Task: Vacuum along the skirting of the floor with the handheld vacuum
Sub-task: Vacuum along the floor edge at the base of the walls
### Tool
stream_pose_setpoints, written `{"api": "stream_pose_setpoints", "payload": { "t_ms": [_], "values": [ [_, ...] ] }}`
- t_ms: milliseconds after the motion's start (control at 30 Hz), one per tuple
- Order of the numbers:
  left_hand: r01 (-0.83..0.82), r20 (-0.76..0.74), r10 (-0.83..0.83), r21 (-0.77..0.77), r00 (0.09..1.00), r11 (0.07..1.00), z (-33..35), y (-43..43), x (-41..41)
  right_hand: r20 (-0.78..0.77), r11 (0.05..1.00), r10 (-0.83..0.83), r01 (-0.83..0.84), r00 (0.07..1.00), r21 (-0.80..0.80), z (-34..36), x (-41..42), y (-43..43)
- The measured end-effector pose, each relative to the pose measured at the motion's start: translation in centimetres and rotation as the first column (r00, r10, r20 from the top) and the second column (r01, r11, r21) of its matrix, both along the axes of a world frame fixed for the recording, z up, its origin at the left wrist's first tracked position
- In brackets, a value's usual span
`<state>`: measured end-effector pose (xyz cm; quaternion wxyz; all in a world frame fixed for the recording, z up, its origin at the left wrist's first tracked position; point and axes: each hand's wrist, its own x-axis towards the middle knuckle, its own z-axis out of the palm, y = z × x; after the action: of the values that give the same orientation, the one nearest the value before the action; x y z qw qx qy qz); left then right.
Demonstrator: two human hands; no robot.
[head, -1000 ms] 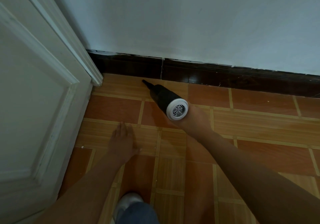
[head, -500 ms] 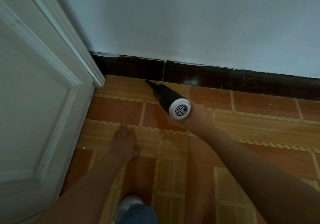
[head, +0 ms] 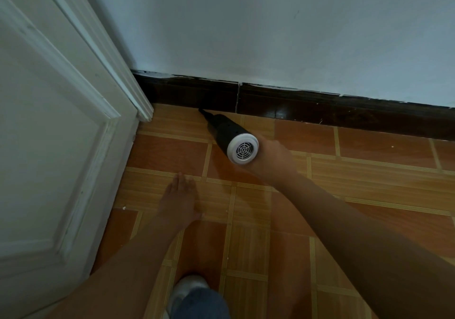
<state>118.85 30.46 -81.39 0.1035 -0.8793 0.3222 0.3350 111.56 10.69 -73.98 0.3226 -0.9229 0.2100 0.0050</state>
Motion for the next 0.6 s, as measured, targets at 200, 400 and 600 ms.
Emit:
{"api": "stream_pose_setpoints", "payload": {
  "t_ms": [200, 400, 600],
  "values": [
    [0.014, 0.017, -0.014, -0.002, 1.000, 1.000, -0.2, 0.1, 0.0, 0.007, 0.997, 0.071, -0.071, 0.997, 0.024, -0.5, 1.2, 0.7],
    [0.010, 0.002, -0.010, 0.023, 1.000, 1.000, -0.1, -0.1, 0.1, -0.006, 0.996, 0.085, -0.085, 0.996, 0.033, -0.5, 1.2, 0.6],
    [0.010, -0.001, -0.010, 0.031, 1.000, 0.999, 0.0, -0.1, 0.1, -0.029, 0.998, 0.052, -0.053, 0.998, -0.032, -0.8, 0.0, -0.6]
  ]
}}
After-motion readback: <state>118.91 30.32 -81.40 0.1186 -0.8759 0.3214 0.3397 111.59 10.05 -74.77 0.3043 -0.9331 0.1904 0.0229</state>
